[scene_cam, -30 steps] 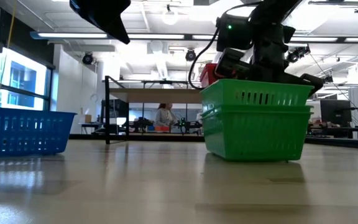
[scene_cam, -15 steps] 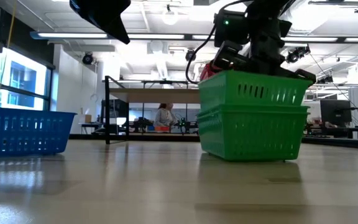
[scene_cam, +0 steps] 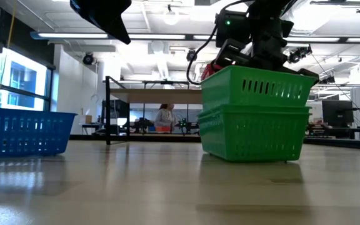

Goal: Stack baskets on shelf by color
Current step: Stack the bottom green basket on the top of the stacked green baskets

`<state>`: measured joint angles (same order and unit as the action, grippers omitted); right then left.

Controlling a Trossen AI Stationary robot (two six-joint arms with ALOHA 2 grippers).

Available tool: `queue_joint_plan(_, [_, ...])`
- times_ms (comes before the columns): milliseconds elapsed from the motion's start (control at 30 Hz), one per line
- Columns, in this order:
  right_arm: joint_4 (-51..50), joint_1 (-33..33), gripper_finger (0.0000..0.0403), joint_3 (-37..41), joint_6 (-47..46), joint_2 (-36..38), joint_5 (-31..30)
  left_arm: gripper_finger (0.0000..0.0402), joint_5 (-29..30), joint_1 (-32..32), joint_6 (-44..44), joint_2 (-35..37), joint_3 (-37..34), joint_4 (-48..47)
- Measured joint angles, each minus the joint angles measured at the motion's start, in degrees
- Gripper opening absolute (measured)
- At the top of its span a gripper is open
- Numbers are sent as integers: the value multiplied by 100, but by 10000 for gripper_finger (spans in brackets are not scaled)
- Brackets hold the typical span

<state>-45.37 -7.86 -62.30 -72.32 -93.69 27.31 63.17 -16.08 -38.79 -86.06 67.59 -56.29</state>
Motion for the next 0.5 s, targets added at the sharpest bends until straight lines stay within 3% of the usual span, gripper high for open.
queue_joint_plan(500, [-9,2,5,0,424,2,102,117,33,0,2,0,0,-1])
